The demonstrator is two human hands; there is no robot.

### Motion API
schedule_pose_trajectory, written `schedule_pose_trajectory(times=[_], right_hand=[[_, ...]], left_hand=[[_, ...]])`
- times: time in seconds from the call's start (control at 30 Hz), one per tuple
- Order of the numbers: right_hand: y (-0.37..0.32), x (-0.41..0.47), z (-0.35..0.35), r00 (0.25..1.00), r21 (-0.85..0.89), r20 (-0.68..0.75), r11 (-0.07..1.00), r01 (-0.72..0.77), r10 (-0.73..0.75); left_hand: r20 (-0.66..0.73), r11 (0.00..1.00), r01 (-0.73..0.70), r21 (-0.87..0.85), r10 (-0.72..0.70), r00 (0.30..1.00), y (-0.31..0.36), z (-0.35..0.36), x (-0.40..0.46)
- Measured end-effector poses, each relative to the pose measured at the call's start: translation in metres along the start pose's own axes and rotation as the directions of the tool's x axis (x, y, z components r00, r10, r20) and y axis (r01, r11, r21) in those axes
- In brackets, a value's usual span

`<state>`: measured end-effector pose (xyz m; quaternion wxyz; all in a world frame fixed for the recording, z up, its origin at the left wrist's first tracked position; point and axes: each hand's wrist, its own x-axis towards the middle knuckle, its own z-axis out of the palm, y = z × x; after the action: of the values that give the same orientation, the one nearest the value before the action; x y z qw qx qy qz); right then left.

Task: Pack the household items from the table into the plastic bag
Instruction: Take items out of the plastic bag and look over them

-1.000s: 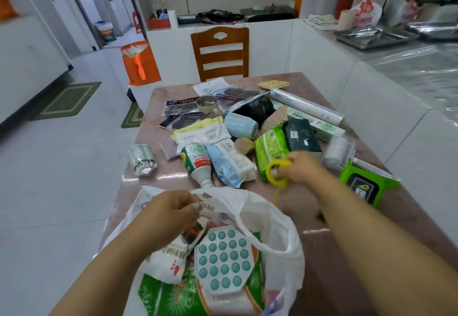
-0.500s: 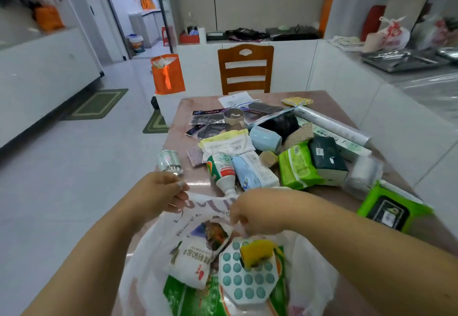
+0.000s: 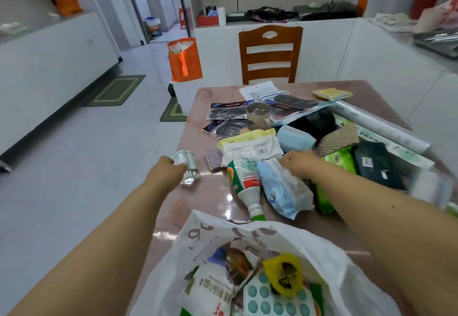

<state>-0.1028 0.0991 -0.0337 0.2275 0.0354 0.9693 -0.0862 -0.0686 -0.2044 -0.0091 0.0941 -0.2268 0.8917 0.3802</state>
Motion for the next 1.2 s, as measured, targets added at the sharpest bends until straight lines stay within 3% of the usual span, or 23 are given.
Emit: schedule_pose_trajectory(times=[0.1,0.2,0.27,0.37,0.47,0.57,0.73,0.77,0.83,0.9,0.97,1.0,1.03,1.07,1.1,1.17,1.2], right_hand=[[0.001,0.023,0.011,0.996,0.012,-0.001,0.996,-0.092,0.092],[0.012,0.041,0.014,0.989,0.13,-0.052,0.983,-0.13,0.137],[0.017,0.047,0.013,0.981,0.26,-0.062,0.952,-0.164,0.185],[0.022,0.056,0.012,0.978,0.391,-0.016,0.902,-0.184,0.207],[0.022,0.058,0.013,0.978,0.419,0.0,0.888,-0.19,0.21],[0.024,0.056,0.013,0.979,0.412,-0.031,0.895,-0.172,0.203],[0.023,0.025,-0.017,0.981,0.614,-0.147,0.789,-0.011,0.129],[0.018,0.01,-0.027,0.98,0.7,-0.156,0.714,0.023,0.121],[0.005,-0.034,-0.053,0.994,0.906,-0.081,0.421,0.042,0.076],[-0.012,-0.088,-0.083,0.996,0.991,-0.074,0.106,0.078,-0.038],[-0.019,-0.137,-0.095,0.974,0.988,-0.092,-0.141,0.063,-0.208],[-0.027,-0.163,-0.098,0.924,0.967,-0.071,-0.254,-0.029,-0.375],[-0.031,-0.182,-0.093,0.814,0.908,-0.072,-0.375,-0.185,-0.576],[-0.036,-0.206,-0.083,0.703,0.805,-0.076,-0.46,-0.375,-0.707],[-0.041,-0.229,-0.071,0.671,0.75,-0.09,-0.494,-0.441,-0.736],[-0.046,-0.265,-0.04,0.786,0.769,-0.114,-0.555,-0.317,-0.607],[-0.051,-0.283,-0.021,0.895,0.806,-0.122,-0.569,-0.163,-0.428]], left_hand=[[-0.018,0.995,0.087,-0.043,-0.088,0.996,-0.013,0.017,0.027],[-0.06,0.995,0.095,0.009,-0.095,0.994,-0.02,0.033,0.048],[-0.057,0.986,0.039,0.165,-0.03,0.998,-0.022,0.038,0.06],[0.042,0.843,-0.153,0.516,0.153,0.987,-0.025,0.04,0.085],[0.152,0.73,-0.272,0.628,0.228,0.962,-0.027,0.04,0.104],[0.183,0.734,-0.333,0.592,0.28,0.942,-0.028,0.042,0.105],[0.125,0.871,-0.292,0.396,0.264,0.956,-0.026,0.031,0.088],[0.116,0.919,-0.273,0.286,0.249,0.961,-0.02,0.025,0.08],[0.147,0.973,-0.229,-0.024,0.23,0.962,0.001,0.006,0.054],[0.257,0.936,-0.176,-0.306,0.259,0.931,0.026,-0.022,0.011],[0.384,0.867,-0.122,-0.484,0.336,0.86,0.042,-0.05,-0.041],[0.436,0.827,-0.087,-0.555,0.379,0.816,0.044,-0.062,-0.065],[0.486,0.789,-0.041,-0.613,0.418,0.767,0.045,-0.071,-0.089],[0.534,0.756,0.009,-0.655,0.454,0.713,0.042,-0.077,-0.109],[0.578,0.731,0.061,-0.679,0.482,0.659,0.036,-0.08,-0.127],[0.662,0.721,0.175,-0.67,0.473,0.582,0.015,-0.076,-0.157],[0.705,0.731,0.236,-0.64,0.436,0.559,0.003,-0.069,-0.169]])
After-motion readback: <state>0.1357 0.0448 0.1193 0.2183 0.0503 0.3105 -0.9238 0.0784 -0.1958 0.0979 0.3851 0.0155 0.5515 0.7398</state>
